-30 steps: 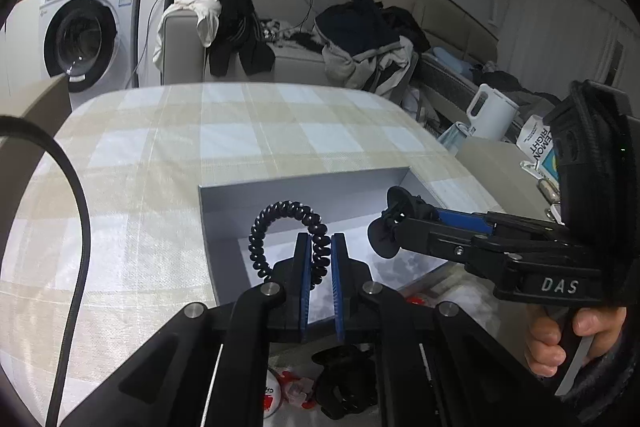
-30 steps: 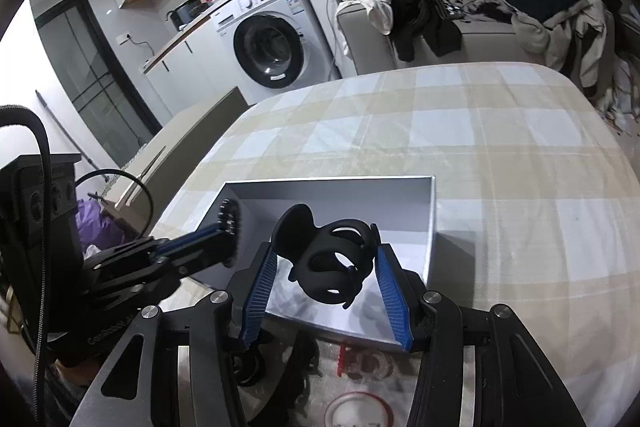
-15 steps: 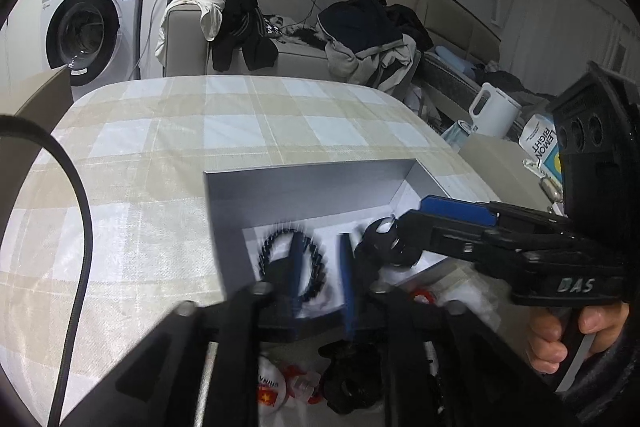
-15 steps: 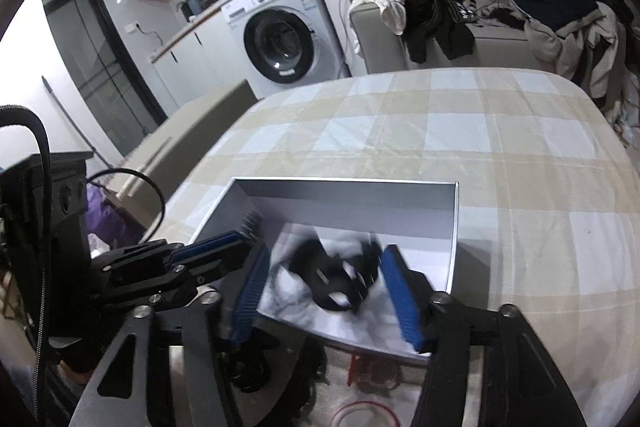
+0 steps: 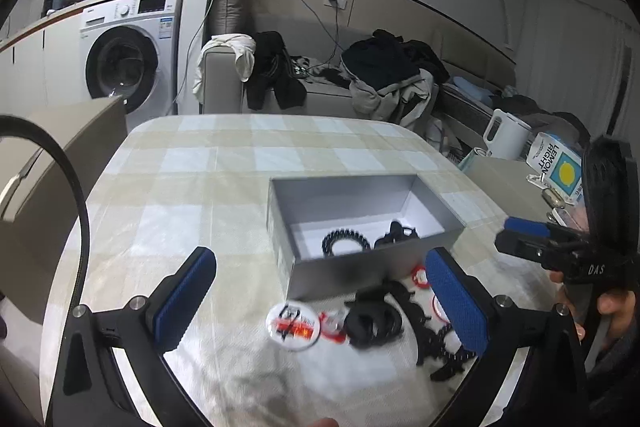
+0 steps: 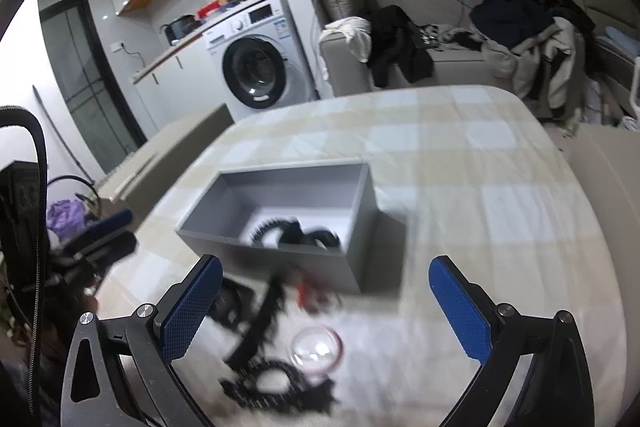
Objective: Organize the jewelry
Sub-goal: 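Grasp the black beaded coil bracelet with the right tool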
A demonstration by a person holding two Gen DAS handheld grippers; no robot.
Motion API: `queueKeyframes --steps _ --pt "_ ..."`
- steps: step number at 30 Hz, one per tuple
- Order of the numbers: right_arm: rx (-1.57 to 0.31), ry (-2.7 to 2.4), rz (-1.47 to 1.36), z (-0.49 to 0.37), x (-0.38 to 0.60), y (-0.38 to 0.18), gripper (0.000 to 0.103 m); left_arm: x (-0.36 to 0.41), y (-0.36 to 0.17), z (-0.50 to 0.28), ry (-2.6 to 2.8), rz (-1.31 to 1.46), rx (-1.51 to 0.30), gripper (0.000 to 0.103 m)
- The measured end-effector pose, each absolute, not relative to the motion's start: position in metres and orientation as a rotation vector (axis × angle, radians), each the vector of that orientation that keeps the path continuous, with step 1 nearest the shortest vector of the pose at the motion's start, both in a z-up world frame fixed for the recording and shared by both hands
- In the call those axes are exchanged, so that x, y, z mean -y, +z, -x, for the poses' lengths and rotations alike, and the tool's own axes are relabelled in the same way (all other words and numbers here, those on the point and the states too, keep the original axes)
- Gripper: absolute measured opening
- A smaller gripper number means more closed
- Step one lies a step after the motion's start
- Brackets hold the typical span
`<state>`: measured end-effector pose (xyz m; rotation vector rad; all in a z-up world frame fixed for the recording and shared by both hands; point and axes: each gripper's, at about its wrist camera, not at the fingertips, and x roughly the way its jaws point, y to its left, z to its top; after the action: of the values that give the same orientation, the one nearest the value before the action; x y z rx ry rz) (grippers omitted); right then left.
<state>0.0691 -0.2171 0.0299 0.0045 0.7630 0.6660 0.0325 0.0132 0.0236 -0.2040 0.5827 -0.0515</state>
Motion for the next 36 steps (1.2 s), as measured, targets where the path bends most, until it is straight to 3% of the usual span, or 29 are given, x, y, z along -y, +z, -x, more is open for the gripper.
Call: queueKeyframes --steps 7,15,17,23,31,36 --pt "-0.876 0.671 -0.017 -0.050 0.226 0.006 0.103 -0.009 0.003 -0.032 -0.062 0.218 -0.646 0.102" --pt "-0.953 0.775 -0.018 -0.029 0.222 -0.007 0.072 0.003 -0.001 -0.019 -0.086 0.170 -0.663 0.102" --pt "-0.968 0.802 -0.018 -0.027 0.218 -0.007 0.060 0.006 -0.002 -0.016 -0.084 0.149 -0.664 0.102" --pt "-1.006 0.831 -0.050 -0.021 0.216 -0.011 0.044 0.009 -0.003 -0.016 -0.089 0.129 -0.665 0.102" --pt "-1.039 0.752 -0.080 -0.023 0.213 -0.012 0.032 0.007 -0.002 -0.015 -0.098 0.158 -0.667 0.102" --pt "-1.062 0.665 -0.057 -0.025 0.209 -0.011 0.017 0.009 0.000 -0.013 -0.089 0.140 -0.656 0.102"
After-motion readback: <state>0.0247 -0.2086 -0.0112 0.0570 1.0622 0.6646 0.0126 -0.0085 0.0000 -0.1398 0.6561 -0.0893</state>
